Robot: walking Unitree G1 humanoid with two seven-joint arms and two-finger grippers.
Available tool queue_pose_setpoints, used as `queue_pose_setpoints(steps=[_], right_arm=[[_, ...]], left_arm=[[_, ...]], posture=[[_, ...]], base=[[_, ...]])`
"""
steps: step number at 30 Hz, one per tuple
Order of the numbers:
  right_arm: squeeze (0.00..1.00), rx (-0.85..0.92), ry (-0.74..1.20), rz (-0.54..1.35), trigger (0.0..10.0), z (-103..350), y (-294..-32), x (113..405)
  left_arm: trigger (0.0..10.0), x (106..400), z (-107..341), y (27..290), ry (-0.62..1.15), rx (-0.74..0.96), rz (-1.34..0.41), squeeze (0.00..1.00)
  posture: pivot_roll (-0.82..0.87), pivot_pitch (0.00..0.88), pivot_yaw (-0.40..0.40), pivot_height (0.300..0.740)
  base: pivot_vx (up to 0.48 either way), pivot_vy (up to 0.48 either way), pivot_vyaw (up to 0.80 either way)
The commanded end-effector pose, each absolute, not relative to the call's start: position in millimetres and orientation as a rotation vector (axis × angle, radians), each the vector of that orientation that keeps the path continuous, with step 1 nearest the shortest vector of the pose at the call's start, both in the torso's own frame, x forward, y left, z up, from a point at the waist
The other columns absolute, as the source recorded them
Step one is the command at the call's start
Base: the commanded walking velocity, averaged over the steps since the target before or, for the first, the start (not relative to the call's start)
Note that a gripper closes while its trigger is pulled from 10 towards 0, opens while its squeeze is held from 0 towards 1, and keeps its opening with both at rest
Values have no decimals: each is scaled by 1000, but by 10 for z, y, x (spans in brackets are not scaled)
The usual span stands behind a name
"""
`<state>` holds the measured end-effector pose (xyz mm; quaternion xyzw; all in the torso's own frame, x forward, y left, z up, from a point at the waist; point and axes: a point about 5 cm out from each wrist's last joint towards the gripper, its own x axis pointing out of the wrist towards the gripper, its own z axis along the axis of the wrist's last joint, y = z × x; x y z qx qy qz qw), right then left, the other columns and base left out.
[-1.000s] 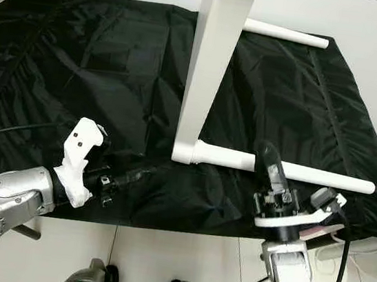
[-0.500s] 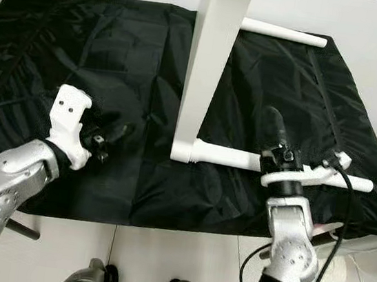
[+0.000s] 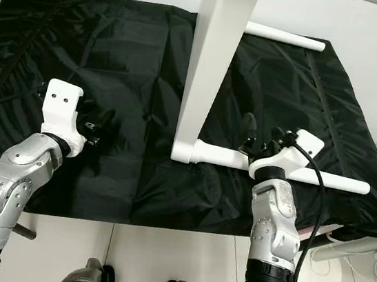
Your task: Building children table
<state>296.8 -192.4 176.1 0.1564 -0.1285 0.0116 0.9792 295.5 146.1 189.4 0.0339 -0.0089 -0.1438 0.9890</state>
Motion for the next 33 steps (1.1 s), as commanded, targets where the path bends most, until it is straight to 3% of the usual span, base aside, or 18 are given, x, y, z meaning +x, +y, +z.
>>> queue_pose_setpoints(steps=[1,10,33], right_arm=[[0,272,-249,7,10000,1697,-1928,2931],[0,81,-240,-71,10000,1571,-1835,3006],[0,-33,-304,-56,10000,1636,-1718,3049]], left_arm=[[10000,2968,1854,1504,-23,92,-210,0],[10000,3037,1790,1449,-72,142,-163,0],[10000,3113,1806,1516,-131,71,-145,0]], posture=[[2,72,-38,740],[-12,43,-37,740],[-68,41,-8,740]], base=[[0,0,0],[0,0,0],[0,0,0]])
